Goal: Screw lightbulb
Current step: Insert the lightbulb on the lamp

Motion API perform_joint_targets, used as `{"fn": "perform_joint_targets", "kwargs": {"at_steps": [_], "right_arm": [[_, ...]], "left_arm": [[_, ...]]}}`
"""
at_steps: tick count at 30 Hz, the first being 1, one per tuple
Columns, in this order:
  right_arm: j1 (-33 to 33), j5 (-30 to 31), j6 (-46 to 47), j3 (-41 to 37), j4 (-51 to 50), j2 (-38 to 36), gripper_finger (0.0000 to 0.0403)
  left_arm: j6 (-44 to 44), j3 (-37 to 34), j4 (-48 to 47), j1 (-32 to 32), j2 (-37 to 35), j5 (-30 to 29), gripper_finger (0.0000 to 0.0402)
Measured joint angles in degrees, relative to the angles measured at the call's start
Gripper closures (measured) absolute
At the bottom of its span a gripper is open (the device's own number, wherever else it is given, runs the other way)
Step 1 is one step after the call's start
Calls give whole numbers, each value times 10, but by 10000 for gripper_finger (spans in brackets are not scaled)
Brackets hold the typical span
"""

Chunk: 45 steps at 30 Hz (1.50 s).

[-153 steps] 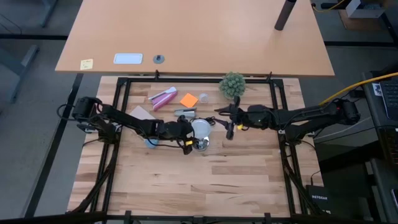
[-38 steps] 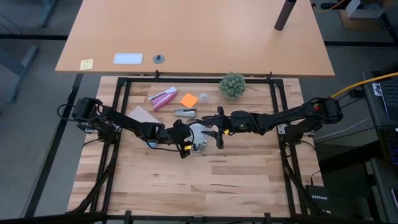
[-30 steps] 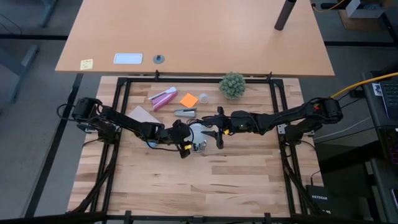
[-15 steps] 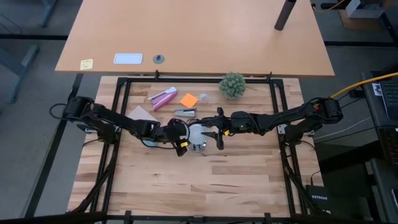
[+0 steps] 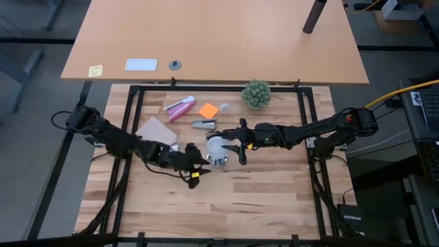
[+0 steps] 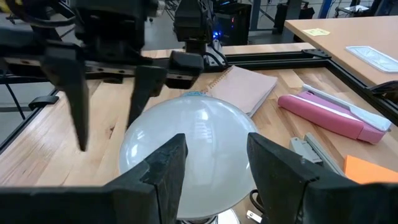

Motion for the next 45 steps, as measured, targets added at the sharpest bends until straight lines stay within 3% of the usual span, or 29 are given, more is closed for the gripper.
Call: {"fn": "perform_joint_targets", "kwargs": {"at_steps": [7,18,45], "right_arm": [[0,0,0,0,0,0,224],[0,-1,1,0,0,0,224],[-1,-36,55,0,-5,0,224]], "left_arm": [[28,0,51,2,-1,-7,247],[26,0,48,1,-1,-55,247],[0,0,15,4,-1,-113,247]]}}
